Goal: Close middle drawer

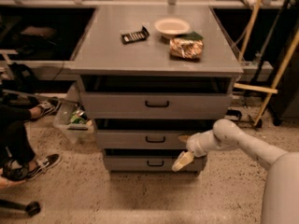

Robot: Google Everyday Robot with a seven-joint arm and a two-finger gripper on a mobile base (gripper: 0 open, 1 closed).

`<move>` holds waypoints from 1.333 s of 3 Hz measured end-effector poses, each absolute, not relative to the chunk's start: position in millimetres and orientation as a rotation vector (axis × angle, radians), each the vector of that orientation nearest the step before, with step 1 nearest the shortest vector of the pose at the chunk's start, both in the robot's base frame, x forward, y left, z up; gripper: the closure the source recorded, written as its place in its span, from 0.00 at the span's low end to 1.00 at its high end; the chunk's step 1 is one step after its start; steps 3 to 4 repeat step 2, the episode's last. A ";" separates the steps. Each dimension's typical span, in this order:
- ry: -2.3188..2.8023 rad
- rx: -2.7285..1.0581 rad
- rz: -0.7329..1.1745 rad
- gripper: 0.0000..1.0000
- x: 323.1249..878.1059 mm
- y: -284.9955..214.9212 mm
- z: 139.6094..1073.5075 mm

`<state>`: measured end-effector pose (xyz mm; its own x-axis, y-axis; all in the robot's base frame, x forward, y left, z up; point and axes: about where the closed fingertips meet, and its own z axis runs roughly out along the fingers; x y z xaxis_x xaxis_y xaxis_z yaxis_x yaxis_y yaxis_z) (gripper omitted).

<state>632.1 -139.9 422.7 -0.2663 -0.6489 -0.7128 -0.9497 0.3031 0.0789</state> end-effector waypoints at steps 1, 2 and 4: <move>2.020 -1.357 0.724 0.00 641.5 -130.7 418.6; 2.020 -1.357 0.724 0.00 641.5 -130.7 418.6; 2.020 -1.357 0.724 0.00 641.5 -130.7 418.6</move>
Offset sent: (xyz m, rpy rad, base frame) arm 0.0102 0.0095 -0.0040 0.0357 0.0216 -0.0330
